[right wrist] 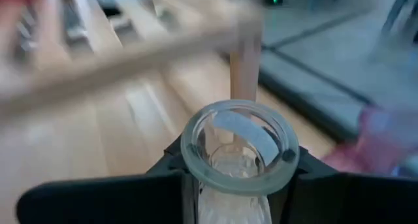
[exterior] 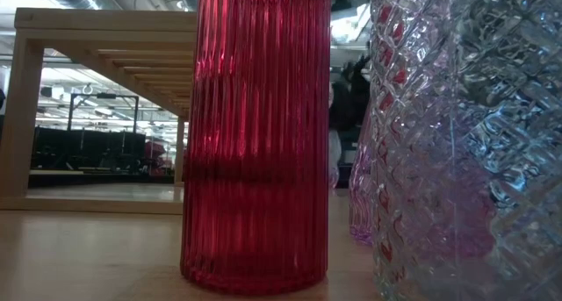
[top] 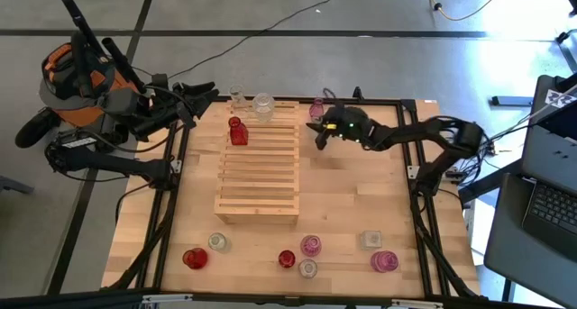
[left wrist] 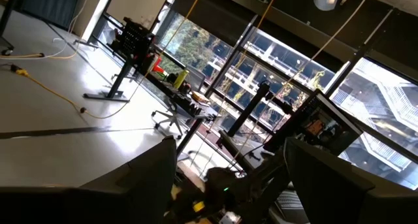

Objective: Sort vases onto shelf
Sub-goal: Put the transparent vase on the shelf aligned with the other transparent vase, then put the pink vase into the shelf

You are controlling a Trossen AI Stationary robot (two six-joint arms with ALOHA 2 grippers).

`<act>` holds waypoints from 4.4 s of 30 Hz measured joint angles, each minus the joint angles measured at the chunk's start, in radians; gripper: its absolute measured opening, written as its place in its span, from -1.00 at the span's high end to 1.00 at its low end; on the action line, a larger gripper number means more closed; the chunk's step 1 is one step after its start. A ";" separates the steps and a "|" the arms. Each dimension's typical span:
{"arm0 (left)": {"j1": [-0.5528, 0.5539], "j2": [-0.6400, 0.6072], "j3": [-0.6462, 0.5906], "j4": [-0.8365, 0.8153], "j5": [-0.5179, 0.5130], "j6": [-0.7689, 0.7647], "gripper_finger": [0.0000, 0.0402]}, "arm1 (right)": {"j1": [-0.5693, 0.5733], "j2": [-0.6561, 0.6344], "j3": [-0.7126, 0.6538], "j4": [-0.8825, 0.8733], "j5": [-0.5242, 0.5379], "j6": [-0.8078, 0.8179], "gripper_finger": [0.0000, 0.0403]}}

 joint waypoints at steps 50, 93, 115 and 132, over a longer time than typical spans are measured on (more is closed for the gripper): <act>0.000 0.000 0.000 0.000 0.000 0.000 -0.37 | 0.050 0.082 0.581 -0.428 -0.146 -0.117 0.51; 0.000 0.000 0.000 0.000 0.000 0.000 -0.37 | 0.043 0.135 0.599 -0.364 -0.186 -0.173 0.36; 0.000 0.000 0.000 0.000 0.000 0.000 -0.37 | 0.037 0.165 0.709 -0.400 -0.208 -0.178 -0.26; 0.000 0.000 0.000 0.000 0.000 0.000 -0.37 | 0.037 0.005 0.990 -1.164 -0.029 -0.547 -0.16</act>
